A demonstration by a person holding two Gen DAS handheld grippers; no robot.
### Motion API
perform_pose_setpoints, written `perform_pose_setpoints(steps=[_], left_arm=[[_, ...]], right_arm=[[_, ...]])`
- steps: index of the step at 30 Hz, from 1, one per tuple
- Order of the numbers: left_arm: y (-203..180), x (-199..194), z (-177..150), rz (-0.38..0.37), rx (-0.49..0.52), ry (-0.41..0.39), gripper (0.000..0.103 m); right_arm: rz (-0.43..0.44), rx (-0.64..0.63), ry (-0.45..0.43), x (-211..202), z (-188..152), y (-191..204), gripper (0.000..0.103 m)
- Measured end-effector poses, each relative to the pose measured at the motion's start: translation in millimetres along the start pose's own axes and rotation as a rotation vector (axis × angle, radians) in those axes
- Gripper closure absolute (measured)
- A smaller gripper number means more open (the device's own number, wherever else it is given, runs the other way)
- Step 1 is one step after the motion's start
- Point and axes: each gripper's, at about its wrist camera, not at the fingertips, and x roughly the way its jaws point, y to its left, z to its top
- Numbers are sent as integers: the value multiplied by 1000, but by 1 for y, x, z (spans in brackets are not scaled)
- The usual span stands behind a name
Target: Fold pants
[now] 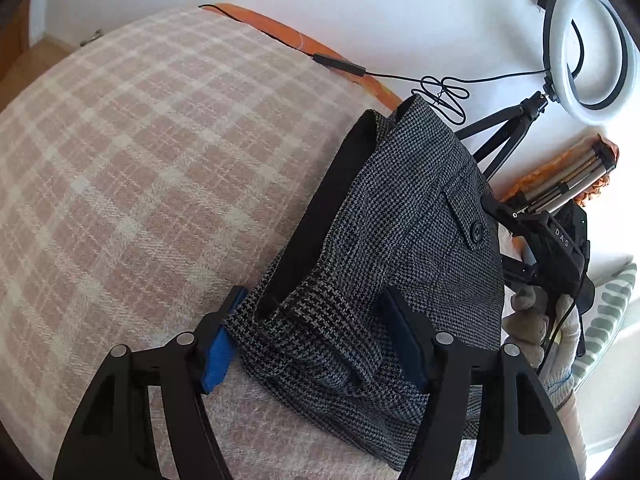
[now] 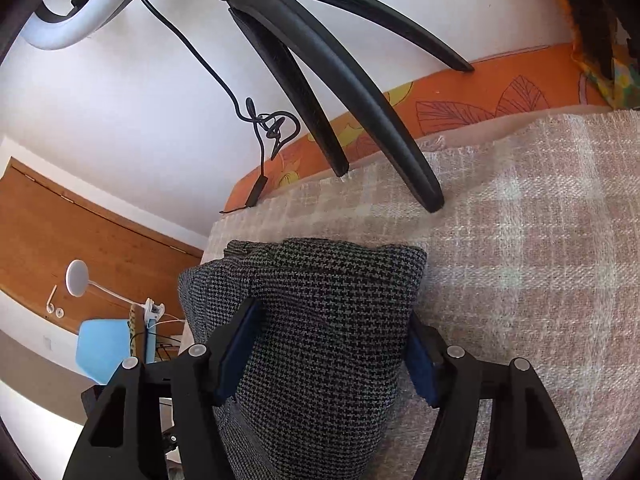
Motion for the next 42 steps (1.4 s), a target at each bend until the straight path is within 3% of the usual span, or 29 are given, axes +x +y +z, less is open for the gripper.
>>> perform_pose_setpoints(steps=[1,5,9,24,42], left_arm=[[0,1,-1,-4,3,-5,48],[-8,0,-3,15,53,-41,73],[-18,-5,-5,43,128,-73,77],[-45,-30,-10,31,199,-134,80],[-116,-77,-51,-51,349,-203,80]], right_arm=[[1,7,2,1,-1,-2,50],[22,22,-25,1,-5,-2,66],[-6,-24,-56,-11,-7,12,77],[-143,-284,-123,-50,-17,103,81],[-196,-356,-214,-154,-37,132,81]])
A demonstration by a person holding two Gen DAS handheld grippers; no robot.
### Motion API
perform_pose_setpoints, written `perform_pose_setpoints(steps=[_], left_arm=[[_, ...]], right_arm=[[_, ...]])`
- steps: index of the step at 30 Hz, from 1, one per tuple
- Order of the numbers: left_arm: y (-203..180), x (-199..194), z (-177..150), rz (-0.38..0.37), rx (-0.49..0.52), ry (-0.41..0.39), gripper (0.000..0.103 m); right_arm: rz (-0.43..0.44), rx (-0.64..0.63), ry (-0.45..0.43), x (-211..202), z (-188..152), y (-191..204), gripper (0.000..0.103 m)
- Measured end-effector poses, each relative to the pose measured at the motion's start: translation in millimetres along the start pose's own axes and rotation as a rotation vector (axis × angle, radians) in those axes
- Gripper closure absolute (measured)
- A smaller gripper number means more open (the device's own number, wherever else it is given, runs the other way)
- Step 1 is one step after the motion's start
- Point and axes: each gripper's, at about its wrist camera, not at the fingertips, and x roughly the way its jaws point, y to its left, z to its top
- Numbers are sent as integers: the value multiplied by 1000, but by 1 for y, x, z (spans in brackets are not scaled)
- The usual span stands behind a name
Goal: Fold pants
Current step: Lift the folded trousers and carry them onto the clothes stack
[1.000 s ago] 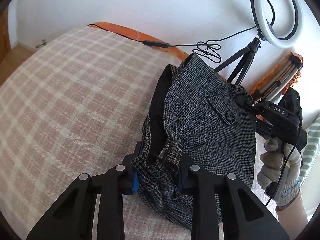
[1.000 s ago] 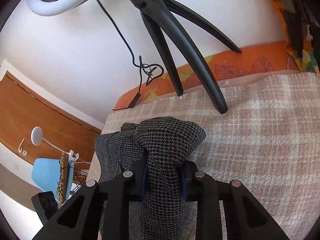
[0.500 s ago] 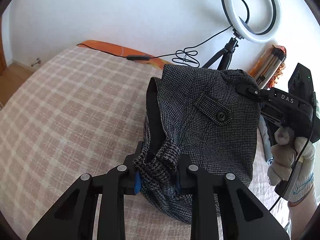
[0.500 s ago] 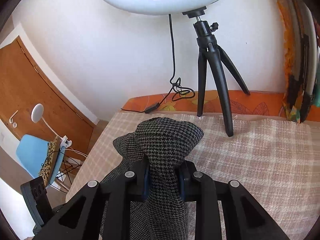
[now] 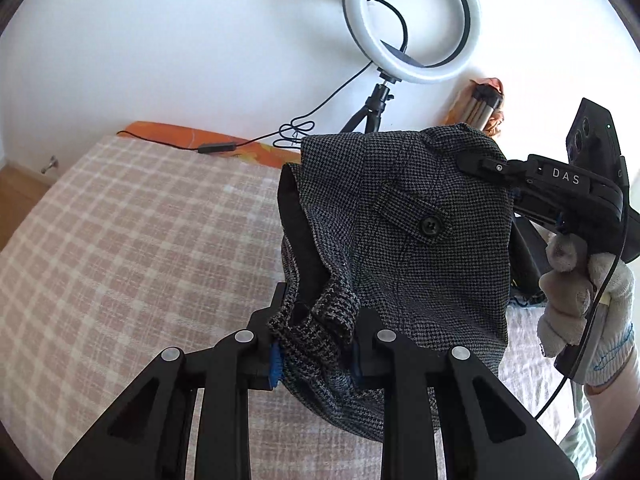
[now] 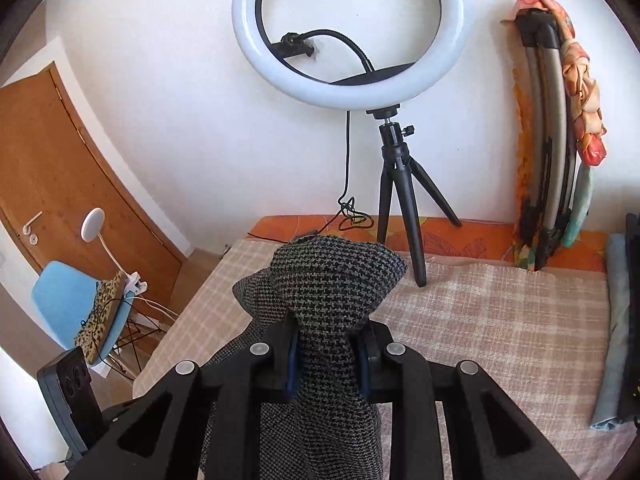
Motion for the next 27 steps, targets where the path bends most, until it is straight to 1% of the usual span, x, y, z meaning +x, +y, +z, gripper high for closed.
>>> perform_pose_setpoints(steps=[4,7,13,16,21,27], left_arm=[[-20,-5,-1,-24,30,-7,80],[-34,-6,-2,-50,34,-16,80],[-73,9,-14,-102,63,-14,80],[-98,20,-19,-133,76,-12,80],[-148,33,-13,-194,126,-13,80],[-216,53,-5,-261,190,-28,80]], right_arm=[[-16,0,-20,-25,-2,-4,81],[-31,4,-36,-41,-5,-12,81],[-73,4,-64,-78,-6,-31,81],[-102,6,-78,-99,-4,-47,81],[-153,3,-106,-139,6,-77,81],[-213,4,-137,-184,29,-123,81]])
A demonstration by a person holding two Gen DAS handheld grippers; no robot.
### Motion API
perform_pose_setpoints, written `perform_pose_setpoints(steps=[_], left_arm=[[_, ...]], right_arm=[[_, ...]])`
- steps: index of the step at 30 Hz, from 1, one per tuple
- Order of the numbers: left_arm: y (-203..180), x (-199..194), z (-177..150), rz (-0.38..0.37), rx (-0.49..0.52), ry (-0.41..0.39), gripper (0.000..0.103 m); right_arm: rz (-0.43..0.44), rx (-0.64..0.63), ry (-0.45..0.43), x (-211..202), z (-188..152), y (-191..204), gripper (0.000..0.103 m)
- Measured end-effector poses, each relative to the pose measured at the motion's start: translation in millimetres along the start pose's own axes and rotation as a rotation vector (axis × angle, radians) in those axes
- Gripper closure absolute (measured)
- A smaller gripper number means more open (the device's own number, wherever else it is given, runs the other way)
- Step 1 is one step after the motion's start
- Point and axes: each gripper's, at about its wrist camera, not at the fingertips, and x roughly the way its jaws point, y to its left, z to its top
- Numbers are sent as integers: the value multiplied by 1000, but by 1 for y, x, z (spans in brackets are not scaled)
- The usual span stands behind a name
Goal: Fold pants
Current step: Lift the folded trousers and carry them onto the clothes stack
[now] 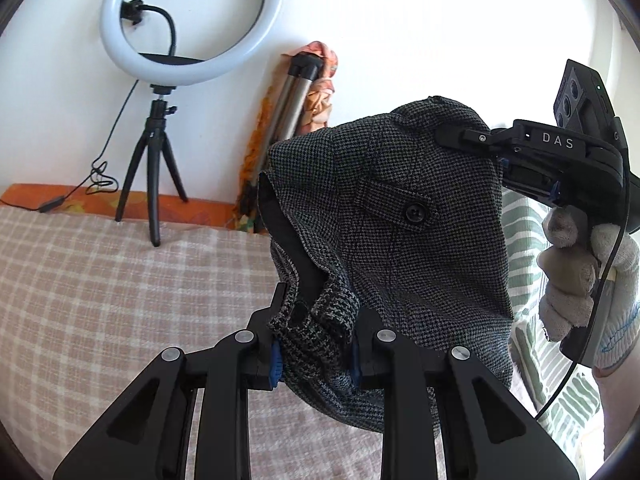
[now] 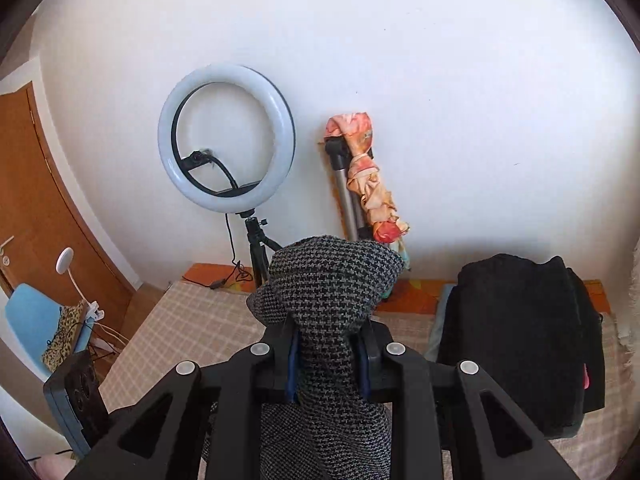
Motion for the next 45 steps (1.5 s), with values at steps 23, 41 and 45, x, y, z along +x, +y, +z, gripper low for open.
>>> perform_pose_setpoints(steps=[23,41,45], left_arm=[[-124,167,31,-61,112,9,80],[-140,179,20,-22,225,66,46],[-134,174,23,-18,225,67,46]], right_arm=[[-109,48,-1,42,64,-200,81],[-446,109,95,71,35,-275,49],[-479,113,65,48,30,-271,49]])
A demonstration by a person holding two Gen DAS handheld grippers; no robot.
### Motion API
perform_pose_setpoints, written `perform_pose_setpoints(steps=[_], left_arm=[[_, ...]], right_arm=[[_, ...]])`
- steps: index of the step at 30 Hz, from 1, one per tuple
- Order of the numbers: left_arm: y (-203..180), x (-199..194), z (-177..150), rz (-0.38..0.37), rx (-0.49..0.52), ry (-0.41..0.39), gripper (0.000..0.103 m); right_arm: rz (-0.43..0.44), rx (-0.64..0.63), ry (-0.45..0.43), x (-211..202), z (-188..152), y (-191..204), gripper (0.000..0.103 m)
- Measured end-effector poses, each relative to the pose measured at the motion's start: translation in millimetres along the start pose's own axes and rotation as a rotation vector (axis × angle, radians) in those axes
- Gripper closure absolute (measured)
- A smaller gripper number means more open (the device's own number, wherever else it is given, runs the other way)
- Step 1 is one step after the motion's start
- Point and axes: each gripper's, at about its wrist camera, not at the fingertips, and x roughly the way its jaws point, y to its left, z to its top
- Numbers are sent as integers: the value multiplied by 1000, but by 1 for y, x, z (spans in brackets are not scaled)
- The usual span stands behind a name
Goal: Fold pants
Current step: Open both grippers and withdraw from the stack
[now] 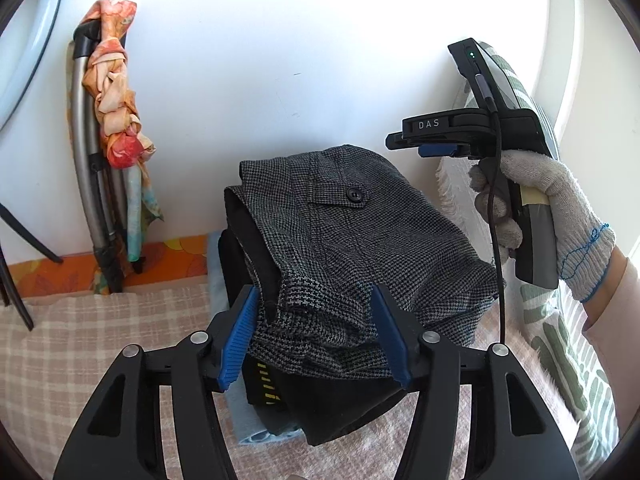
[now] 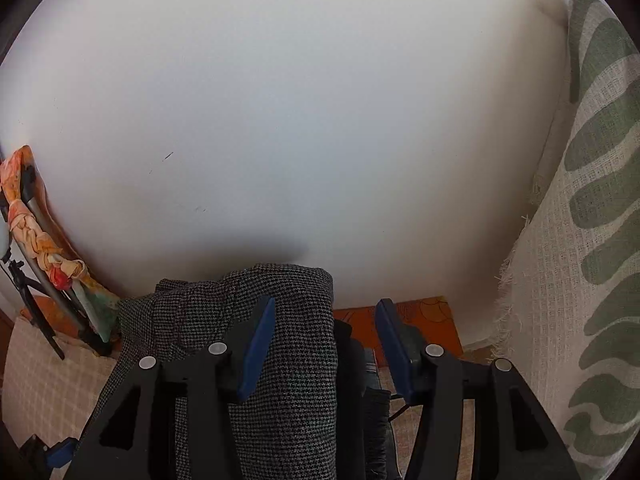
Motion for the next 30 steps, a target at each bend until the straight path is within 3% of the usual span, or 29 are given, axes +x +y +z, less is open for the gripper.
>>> perform_pose_setpoints(steps=[14,30], left_arm=[[0,-64,5,25,30,-43,43],[11,-148,-11,45,40,-98,40]], right_arm=[[-37,29,-83,-100,-66,-8,41],[-74,-22,-170,-192,-142,71,28]])
